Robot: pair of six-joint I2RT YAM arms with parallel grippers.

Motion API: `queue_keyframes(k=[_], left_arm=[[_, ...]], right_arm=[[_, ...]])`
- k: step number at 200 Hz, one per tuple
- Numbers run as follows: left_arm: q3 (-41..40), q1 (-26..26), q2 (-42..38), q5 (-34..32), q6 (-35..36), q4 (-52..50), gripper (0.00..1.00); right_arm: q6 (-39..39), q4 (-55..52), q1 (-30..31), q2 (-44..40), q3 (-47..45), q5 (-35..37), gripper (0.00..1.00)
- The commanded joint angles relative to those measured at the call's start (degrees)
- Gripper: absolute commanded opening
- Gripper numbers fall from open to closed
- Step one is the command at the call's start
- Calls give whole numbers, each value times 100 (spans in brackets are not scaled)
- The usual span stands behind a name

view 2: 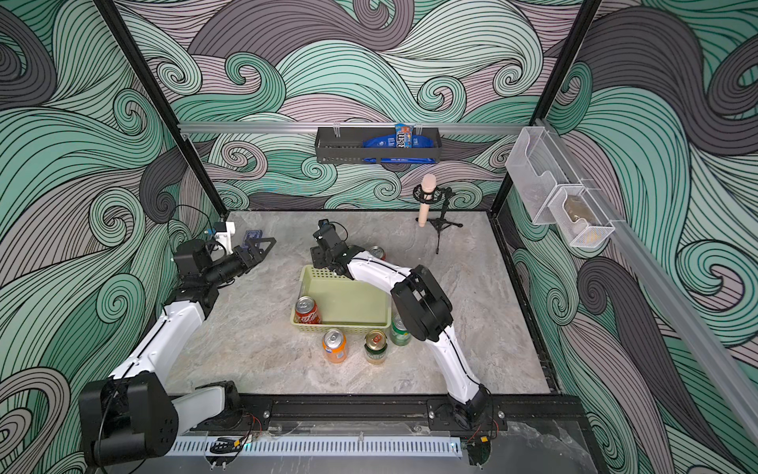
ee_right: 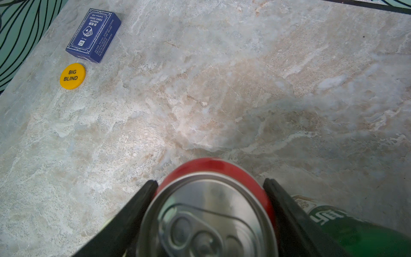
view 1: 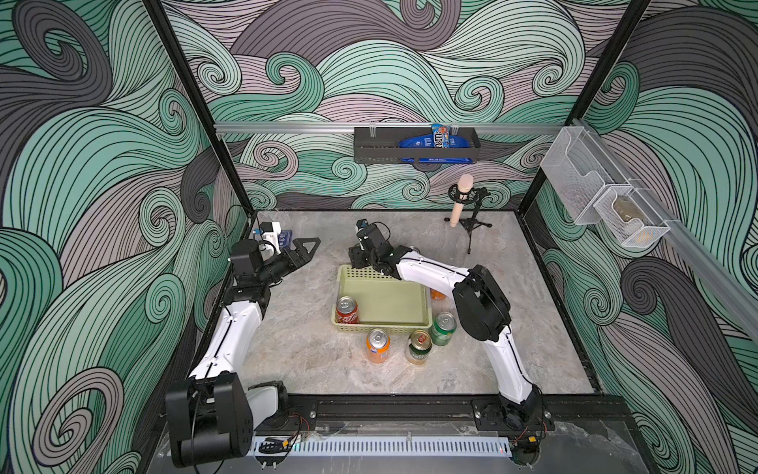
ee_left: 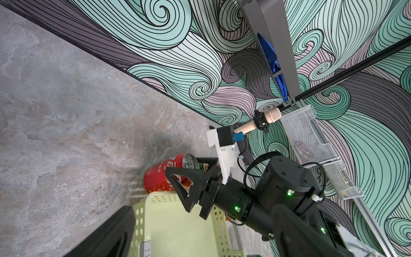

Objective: Take out the drinks from the basket
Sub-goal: Place the drink at the center of the board.

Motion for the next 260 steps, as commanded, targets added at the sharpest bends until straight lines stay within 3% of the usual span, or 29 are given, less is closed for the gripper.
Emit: queue_keyframes(k=[1, 72, 138, 214, 260], left_arm=[[13, 51, 17, 160, -45, 183, 99], [-9, 75, 88, 228, -54, 168, 99], [5, 106, 85, 218, -58, 150, 99], [-33, 252, -7, 23, 16, 13, 99], [-79, 252, -38, -86, 121, -146, 99]], right_arm=[[44, 343, 10, -48, 33, -125, 68], [72, 353, 11, 23, 28, -125, 76], [60, 345, 15, -24, 121, -188, 78], [-130, 345, 132, -1063, 241, -494, 89], [-387, 344, 350, -1849, -298, -468, 92]])
